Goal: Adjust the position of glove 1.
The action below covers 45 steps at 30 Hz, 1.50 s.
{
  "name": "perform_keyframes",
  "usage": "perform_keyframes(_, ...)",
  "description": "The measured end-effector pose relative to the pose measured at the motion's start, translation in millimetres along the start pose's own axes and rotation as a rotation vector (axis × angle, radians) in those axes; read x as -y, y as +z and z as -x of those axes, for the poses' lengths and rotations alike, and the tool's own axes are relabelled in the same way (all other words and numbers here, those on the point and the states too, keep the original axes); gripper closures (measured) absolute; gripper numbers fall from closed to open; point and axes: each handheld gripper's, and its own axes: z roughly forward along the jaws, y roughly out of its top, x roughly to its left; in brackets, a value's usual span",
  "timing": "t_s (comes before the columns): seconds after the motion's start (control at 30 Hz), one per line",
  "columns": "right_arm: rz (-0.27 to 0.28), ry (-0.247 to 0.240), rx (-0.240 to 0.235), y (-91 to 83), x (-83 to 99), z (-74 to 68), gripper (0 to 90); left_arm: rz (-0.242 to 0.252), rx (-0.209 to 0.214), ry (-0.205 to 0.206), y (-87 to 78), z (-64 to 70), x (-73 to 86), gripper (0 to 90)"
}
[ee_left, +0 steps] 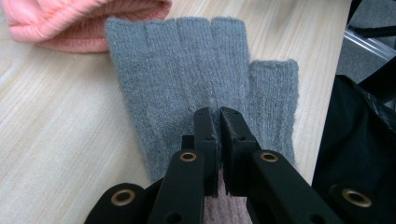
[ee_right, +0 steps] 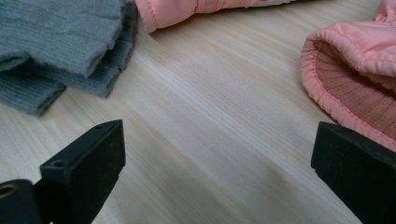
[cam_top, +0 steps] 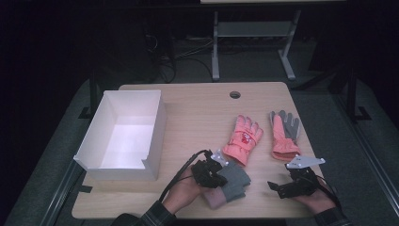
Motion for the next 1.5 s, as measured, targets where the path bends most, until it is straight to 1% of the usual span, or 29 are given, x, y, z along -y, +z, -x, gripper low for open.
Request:
perform_keyframes(0.07, 0.0, 0.0, -0.003, -0.2, 0.0, 0.0, 2.8, -0.007, -0.005, 0.006, 2.8, 1.2, 0.1, 85.6)
perform_keyframes(0.1, -0.001, 0.0, -0.002, -0.2, -0.1, 0.0, 2.8, -0.019, -0.01, 0.013, 4.9, 2.1, 0.2, 85.4)
perform_keyframes(0.2, 0.0, -0.004, -0.004, 0.1, -0.2, 0.1, 2.8, -0.022, -0.018, 0.019, 8.3, 3.2, 0.8, 84.0)
perform_keyframes(0.27, 0.001, -0.002, -0.005, 0.1, -0.3, -0.3, 2.8, -0.015, -0.014, 0.021, 6.4, 3.0, 0.7, 79.5)
perform_keyframes(0.33, 0.002, -0.001, -0.005, 0.0, -0.3, -0.2, 2.8, 0.006, -0.018, 0.019, 3.5, 2.5, 0.1, 67.3)
perform_keyframes(0.4, -0.001, -0.003, -0.004, -0.1, -0.3, 0.4, 2.8, 0.022, -0.034, 0.029, 0.0, 0.9, -0.6, 53.5)
perform_keyframes(0.43, -0.005, 0.003, -0.005, -0.3, -0.3, 0.1, 2.8, 0.04, -0.038, 0.013, -0.3, 1.1, -1.1, 47.6)
perform_keyframes(0.5, -0.005, 0.002, -0.004, -0.2, -0.2, -0.1, 2.8, 0.041, -0.058, 0.023, 0.0, -0.5, -0.9, 33.8)
perform_keyframes(0.53, -0.001, -0.003, -0.004, 0.0, -0.3, 0.1, 2.8, 0.042, -0.079, 0.028, 1.1, -1.0, -0.6, 28.6)
perform_keyframes(0.57, 0.001, -0.001, -0.004, 0.0, -0.3, -0.3, 2.8, 0.039, -0.091, 0.028, 3.0, -2.3, -0.3, 24.1)
perform_keyframes(0.6, -0.002, -0.003, -0.004, 0.0, -0.3, -0.1, 2.8, 0.039, -0.09, 0.016, 5.8, -3.7, 0.6, 21.1)
perform_keyframes(0.67, -0.003, 0.003, -0.005, 0.3, -0.7, -0.2, 2.8, 0.031, -0.079, 0.021, 7.7, -6.1, 1.9, 19.1)
perform_keyframes(0.7, -0.001, 0.005, -0.003, 0.4, -1.2, -0.2, 2.8, 0.035, -0.074, 0.013, 8.7, -6.4, 2.5, 18.7)
perform_keyframes(0.73, -0.002, 0.008, -0.003, 0.4, -1.6, -0.1, 2.8, 0.023, -0.066, 0.021, 9.1, -7.7, 2.9, 18.2)
perform_keyframes(0.77, -0.001, 0.01, -0.002, 0.6, -1.9, -0.3, 2.8, 0.021, -0.065, 0.019, 9.9, -8.1, 3.1, 17.3)
perform_keyframes(0.87, -0.004, 0.012, -0.001, 1.1, -2.4, -0.4, 2.8, 0.014, -0.074, 0.015, 13.6, -10.5, 4.1, 14.9)
perform_keyframes(0.9, -0.005, 0.006, 0.001, 1.1, -2.5, -0.2, 2.8, -0.001, -0.076, 0.021, 15.5, -10.8, 4.9, 14.9)
perform_keyframes(0.93, 0.0, -0.004, 0.003, 1.4, -2.7, -0.1, 2.8, 0.006, -0.075, 0.012, 18.3, -10.2, 5.7, 14.9)
perform_keyframes(0.97, 0.001, -0.005, 0.004, 1.0, -2.5, -0.3, 2.8, -0.006, -0.072, 0.018, 19.6, -10.3, 5.7, 14.9)
perform_keyframes(1.0, -0.005, 0.005, 0.005, 0.3, -2.2, -1.2, 2.8, -0.012, -0.077, 0.021, 21.4, -9.8, 5.4, 14.9)
perform_keyframes(1.03, -0.001, 0.003, 0.007, -0.1, -1.7, -1.4, 2.8, -0.012, -0.077, 0.021, 21.4, -9.8, 5.4, 14.9)
perform_keyframes(1.07, -0.001, 0.004, 0.005, -0.4, -1.2, -1.5, 2.8, -0.016, -0.086, 0.018, 24.4, -7.6, 5.1, 14.9)
perform_keyframes(1.13, 0.002, -0.003, 0.003, -0.2, -0.7, -0.7, 2.8, -0.024, -0.084, 0.021, 26.4, -6.9, 5.1, 14.9)
perform_keyframes(1.2, 0.004, -0.008, 0.004, -0.4, -0.4, 0.3, 2.8, -0.033, -0.077, 0.017, 27.5, -8.3, 5.6, 14.9)
perform_keyframes(1.33, 0.004, 0.008, 0.005, -2.5, 0.5, -0.2, 2.8, -0.036, -0.059, -0.003, 29.4, -10.5, 7.1, 15.1)
perform_keyframes(1.37, 0.006, 0.008, 0.005, -2.6, 0.5, -0.2, 2.8, -0.025, -0.053, -0.011, 30.2, -10.6, 7.6, 15.3)
perform_keyframes(1.43, 0.002, 0.006, 0.007, -2.5, 0.1, 0.0, 2.8, -0.028, -0.05, -0.005, 29.6, -10.8, 7.6, 16.2)
perform_keyframes(1.47, 0.002, 0.009, 0.008, -2.2, -0.3, 0.0, 2.8, -0.026, -0.035, -0.003, 28.8, -10.3, 7.5, 20.3)
perform_keyframes(1.5, 0.002, 0.008, 0.009, -1.9, -0.5, 0.3, 2.8, -0.029, -0.036, -0.002, 28.8, -10.1, 7.3, 22.4)
